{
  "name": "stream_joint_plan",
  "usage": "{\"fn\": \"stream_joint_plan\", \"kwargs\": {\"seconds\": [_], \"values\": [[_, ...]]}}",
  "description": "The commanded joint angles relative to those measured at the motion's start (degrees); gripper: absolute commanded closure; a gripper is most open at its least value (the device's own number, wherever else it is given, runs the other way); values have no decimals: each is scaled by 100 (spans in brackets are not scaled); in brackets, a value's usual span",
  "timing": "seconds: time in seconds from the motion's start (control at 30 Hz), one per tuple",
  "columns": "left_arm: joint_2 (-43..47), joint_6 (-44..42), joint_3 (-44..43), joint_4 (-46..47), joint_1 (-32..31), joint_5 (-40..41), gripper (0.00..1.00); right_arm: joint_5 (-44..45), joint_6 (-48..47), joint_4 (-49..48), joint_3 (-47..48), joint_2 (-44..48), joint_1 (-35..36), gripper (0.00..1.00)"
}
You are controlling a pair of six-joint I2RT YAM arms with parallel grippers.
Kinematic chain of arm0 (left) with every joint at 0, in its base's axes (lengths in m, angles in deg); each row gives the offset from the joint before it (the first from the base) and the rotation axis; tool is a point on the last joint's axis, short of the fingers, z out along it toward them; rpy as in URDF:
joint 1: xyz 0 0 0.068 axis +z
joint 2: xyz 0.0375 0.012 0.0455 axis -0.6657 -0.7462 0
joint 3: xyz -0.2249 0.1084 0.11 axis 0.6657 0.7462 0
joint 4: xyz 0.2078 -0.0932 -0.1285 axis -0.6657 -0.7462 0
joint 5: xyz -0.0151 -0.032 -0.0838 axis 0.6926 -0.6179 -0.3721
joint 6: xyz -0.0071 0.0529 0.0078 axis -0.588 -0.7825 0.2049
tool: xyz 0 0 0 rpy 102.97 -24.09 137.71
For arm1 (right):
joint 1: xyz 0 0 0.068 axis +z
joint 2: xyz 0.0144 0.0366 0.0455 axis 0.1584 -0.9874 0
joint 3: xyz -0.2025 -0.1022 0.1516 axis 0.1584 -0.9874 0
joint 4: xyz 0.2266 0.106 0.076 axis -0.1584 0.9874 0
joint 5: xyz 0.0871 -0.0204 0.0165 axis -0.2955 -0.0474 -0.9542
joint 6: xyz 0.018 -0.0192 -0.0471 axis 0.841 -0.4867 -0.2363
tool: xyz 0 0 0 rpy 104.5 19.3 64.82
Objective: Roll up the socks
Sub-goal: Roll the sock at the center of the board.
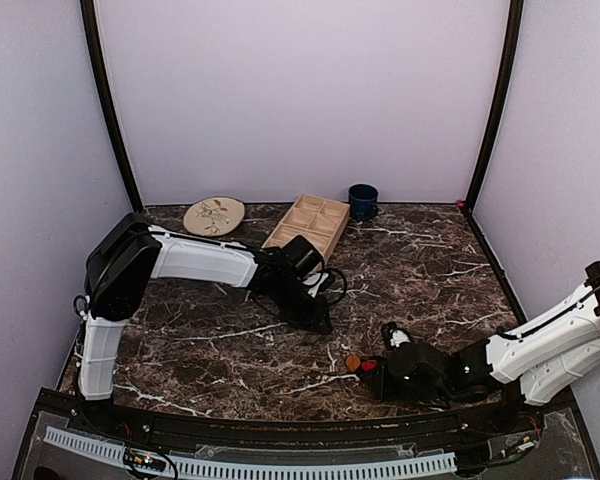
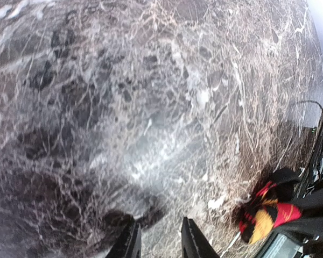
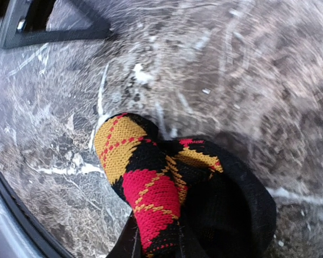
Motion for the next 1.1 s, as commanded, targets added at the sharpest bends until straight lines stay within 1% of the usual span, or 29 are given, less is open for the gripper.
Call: {"fn": "stream_joint_plan", "kwargs": {"seconds": [0.0, 0.1, 0.27, 0.37, 0.5, 0.57, 0.67, 0.73, 0.87, 0.97, 1.07], "values": [[435, -48, 310, 110, -129, 173, 71, -157, 905, 124, -587, 257, -68, 90], [592, -168, 509, 270, -293, 207, 71, -148, 1301, 58, -893, 561, -92, 90], [1026, -105, 1215, 1073, -428, 8, 70, -143, 1989, -45, -1358, 1103, -174, 91], [1102, -122, 1447, 1366, -493, -201, 69, -104, 2315, -79, -1549, 1317, -185, 91], [1109, -160, 1522, 1482, -598, -214, 69, -26, 2474, -229, -1638, 1428, -256, 91], [1147, -112, 1616, 1586, -619, -192, 69, -82, 2537, -568, -1726, 1317, -389, 91], [1263, -27, 1798, 1694, -624, -74, 69, -243, 2502, -1504, -1736, 847, -611, 91], [1387, 10, 1950, 1742, -624, 36, 69, -470, 2289, -2033, -1525, 313, -800, 91], [1725, 102, 2318, 1751, -620, 356, 68, -1149, 1744, -3165, -694, -1201, -1038, 92], [1977, 172, 2566, 1630, -611, 660, 68, -1829, 1439, -3850, 65, -2423, -1094, 92], [2271, 268, 2833, 1514, -570, 972, 67, -2257, 1343, -4384, 519, -3039, -1099, 92]]}}
